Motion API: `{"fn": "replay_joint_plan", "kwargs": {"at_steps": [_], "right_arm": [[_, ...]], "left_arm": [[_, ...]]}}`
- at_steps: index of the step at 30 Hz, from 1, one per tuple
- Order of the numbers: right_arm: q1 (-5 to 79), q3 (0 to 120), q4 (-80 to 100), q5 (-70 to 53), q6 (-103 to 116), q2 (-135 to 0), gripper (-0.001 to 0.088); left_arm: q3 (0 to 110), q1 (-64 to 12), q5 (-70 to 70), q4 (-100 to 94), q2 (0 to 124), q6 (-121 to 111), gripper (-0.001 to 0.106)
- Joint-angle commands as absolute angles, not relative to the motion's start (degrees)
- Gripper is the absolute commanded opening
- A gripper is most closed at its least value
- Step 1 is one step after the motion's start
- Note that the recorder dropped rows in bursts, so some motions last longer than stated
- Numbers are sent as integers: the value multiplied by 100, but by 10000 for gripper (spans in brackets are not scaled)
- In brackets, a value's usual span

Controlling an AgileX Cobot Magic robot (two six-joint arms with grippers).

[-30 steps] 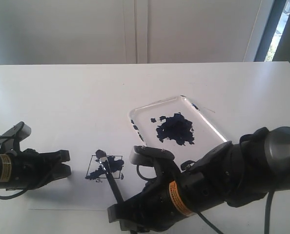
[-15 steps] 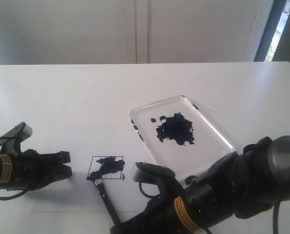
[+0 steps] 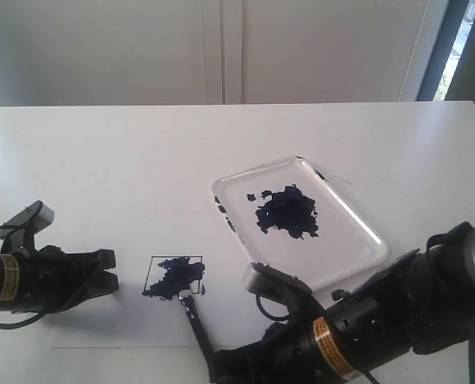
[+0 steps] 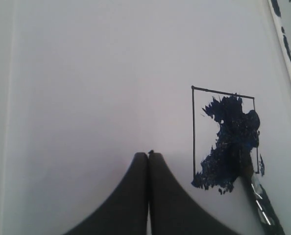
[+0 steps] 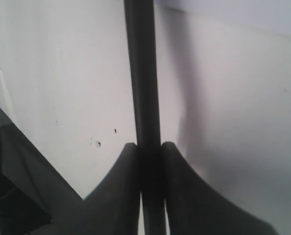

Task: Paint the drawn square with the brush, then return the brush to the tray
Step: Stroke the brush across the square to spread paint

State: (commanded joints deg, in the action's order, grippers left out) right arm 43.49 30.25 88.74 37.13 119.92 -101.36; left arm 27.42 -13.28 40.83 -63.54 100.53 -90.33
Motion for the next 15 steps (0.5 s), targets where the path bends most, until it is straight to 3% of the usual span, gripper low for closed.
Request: {"fn": "replay_joint_plan", "kwargs": {"at_steps": [15], "right_arm": [[4291, 2952, 8622, 3730, 11992, -10102, 0]], "left_arm": [[2742, -1328, 4097, -6341, 10053, -9033, 0]]}}
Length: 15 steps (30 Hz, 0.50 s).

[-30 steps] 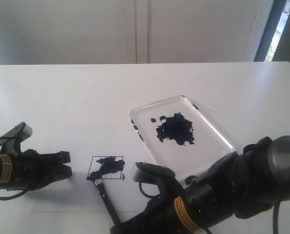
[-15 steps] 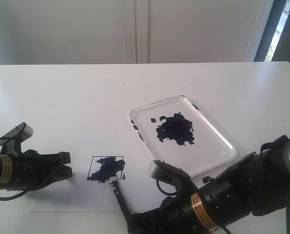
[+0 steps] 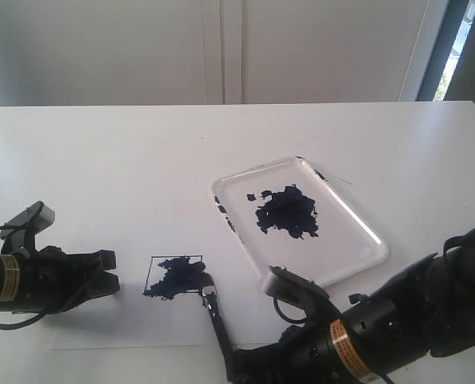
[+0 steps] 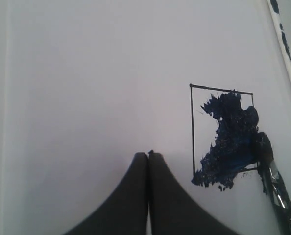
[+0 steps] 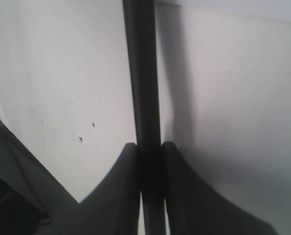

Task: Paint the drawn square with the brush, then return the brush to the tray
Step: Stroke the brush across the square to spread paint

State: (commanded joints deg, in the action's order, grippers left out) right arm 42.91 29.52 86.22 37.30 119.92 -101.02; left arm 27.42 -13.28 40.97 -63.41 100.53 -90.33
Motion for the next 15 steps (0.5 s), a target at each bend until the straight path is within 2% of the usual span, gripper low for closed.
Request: {"fn": "replay_joint_plan", "kwargs": {"at_steps": [9, 15], "right_arm": [[4834, 3632, 8219, 3718, 11992, -10113, 0], [4893, 3883, 8200, 3604, 11992, -10181, 0]], "left_arm": [[2742, -1328, 4097, -6354, 10053, -9141, 0], [2742, -1328, 4144, -6388, 10053, -9153, 0]]}}
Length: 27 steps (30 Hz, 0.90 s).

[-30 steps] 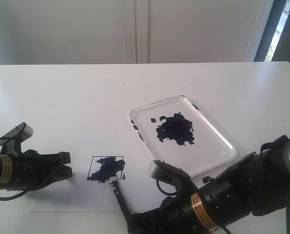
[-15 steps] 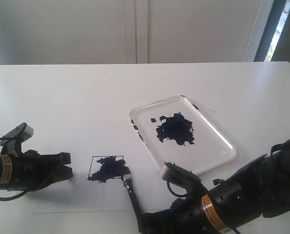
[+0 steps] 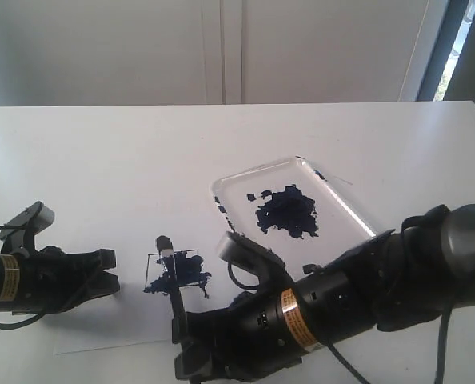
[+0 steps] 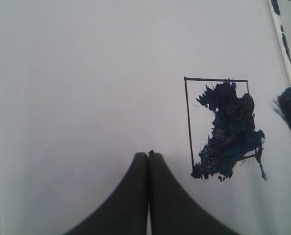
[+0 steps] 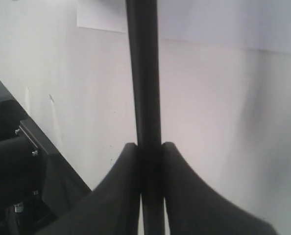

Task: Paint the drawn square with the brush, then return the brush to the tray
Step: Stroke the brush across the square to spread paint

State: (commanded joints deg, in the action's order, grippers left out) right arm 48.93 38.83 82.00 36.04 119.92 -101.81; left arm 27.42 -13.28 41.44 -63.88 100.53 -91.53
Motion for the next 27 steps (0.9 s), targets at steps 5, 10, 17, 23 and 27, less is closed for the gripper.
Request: {"fn": "replay_joint_plan", "kwargs": {"at_steps": [5, 10, 17, 23, 27], "right_arm": [[4893, 3883, 8186, 3663, 11992, -10446, 0], [4931, 3883, 8035, 3954, 11992, -10722, 0], [5044, 3883, 7945, 4376, 11992, -10772, 0], [5112, 3883, 7652, 4181, 11992, -10772, 0], [5078, 3883, 7362, 3932, 11992, -10772, 0]], "left_arm": [[2742, -1328, 4249, -6388, 10053, -9153, 0], [2742, -1328, 4249, -6388, 10053, -9153, 0], [2742, -1328, 4242, -6388, 10053, -9153, 0], [2742, -1328, 4242, -6400, 10053, -9153, 0], [2742, -1328, 4242, -6412, 10053, -9153, 0]]}}
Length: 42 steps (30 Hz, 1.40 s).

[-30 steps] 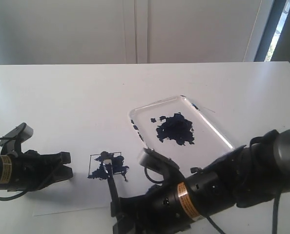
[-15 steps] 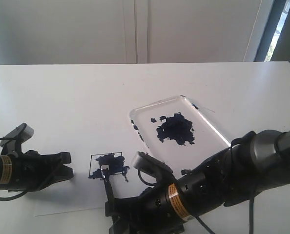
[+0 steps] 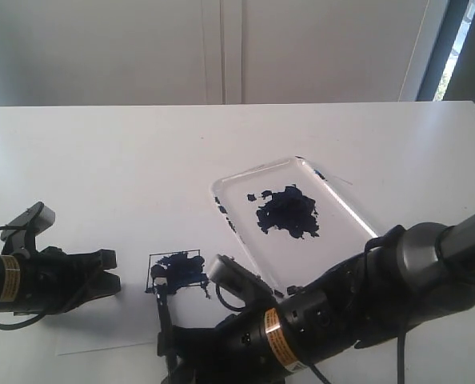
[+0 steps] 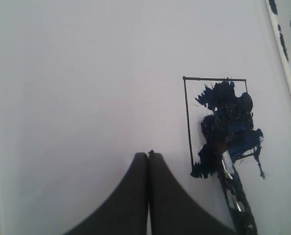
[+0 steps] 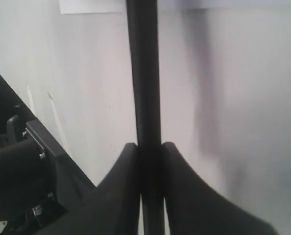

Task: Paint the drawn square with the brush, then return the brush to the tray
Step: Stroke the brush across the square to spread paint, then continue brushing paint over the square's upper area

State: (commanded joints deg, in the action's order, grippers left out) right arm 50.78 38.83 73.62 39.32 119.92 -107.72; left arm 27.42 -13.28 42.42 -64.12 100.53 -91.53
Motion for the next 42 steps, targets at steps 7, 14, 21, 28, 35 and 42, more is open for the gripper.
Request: {"fn": "replay_joint_plan", "kwargs": {"at_steps": [7, 14, 21, 28, 35, 42], "right_arm": [[5025, 3873, 7347, 4780, 11992, -11072, 0], [5025, 3861, 6966, 5145, 11992, -11082, 0], [5025, 3861, 6605, 4987, 11992, -11082, 0], [5025, 3861, 6361, 5040, 11992, -11082, 0], [5079, 3568, 6217, 5358, 11992, -11085, 0], [5139, 3199, 5930, 5642, 11977, -11085, 0]], "left_arm": [[2742, -1328, 4242, -6412, 10053, -9142, 0], [2742, -1328, 4242, -6424, 10053, -9142, 0], [2742, -1328, 4242, -6477, 10053, -9142, 0], [2742, -1328, 4242, -6477, 10053, -9142, 0], [2742, -1328, 4306, -6477, 10053, -9142, 0], [2742, -1328, 4543, -6477, 10053, -9152, 0]]}}
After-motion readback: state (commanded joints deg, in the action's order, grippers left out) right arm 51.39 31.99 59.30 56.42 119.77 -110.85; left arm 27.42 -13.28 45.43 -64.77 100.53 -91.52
